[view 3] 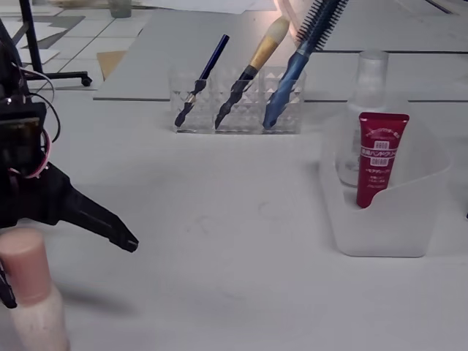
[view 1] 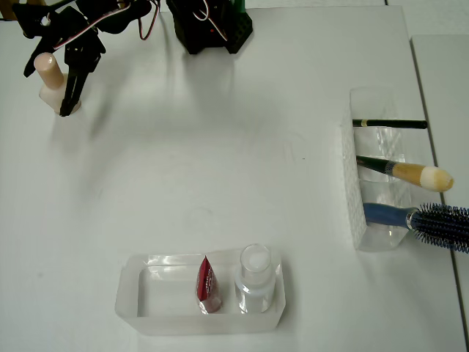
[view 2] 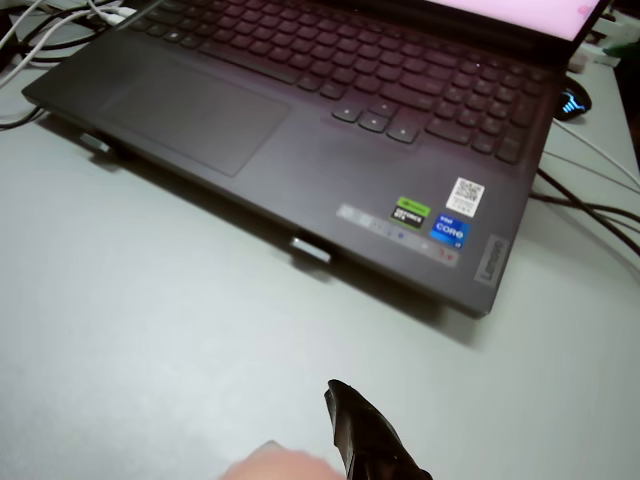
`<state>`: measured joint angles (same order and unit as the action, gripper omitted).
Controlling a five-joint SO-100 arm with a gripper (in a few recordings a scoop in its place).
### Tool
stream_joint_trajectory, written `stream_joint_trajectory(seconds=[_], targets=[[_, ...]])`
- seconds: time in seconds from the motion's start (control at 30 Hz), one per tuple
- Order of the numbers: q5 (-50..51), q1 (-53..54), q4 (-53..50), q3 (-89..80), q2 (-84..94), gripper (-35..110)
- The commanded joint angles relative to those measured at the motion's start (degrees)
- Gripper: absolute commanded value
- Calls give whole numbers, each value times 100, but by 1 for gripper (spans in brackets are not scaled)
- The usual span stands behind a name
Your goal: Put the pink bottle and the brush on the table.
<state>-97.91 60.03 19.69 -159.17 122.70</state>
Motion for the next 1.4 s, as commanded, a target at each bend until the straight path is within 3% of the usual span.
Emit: stream_joint_trajectory(seconds=[0.0,0.2,0.57,0.87,1.37], targets=[[-149,44,-343,369,422,57],[-369,44,-879,642,861,59],[-571,-185,-3032,2188,1222,54],[-237,-1292,-4482,3094,1468,51],[-202,-3560,-5282,3305,1828,52]])
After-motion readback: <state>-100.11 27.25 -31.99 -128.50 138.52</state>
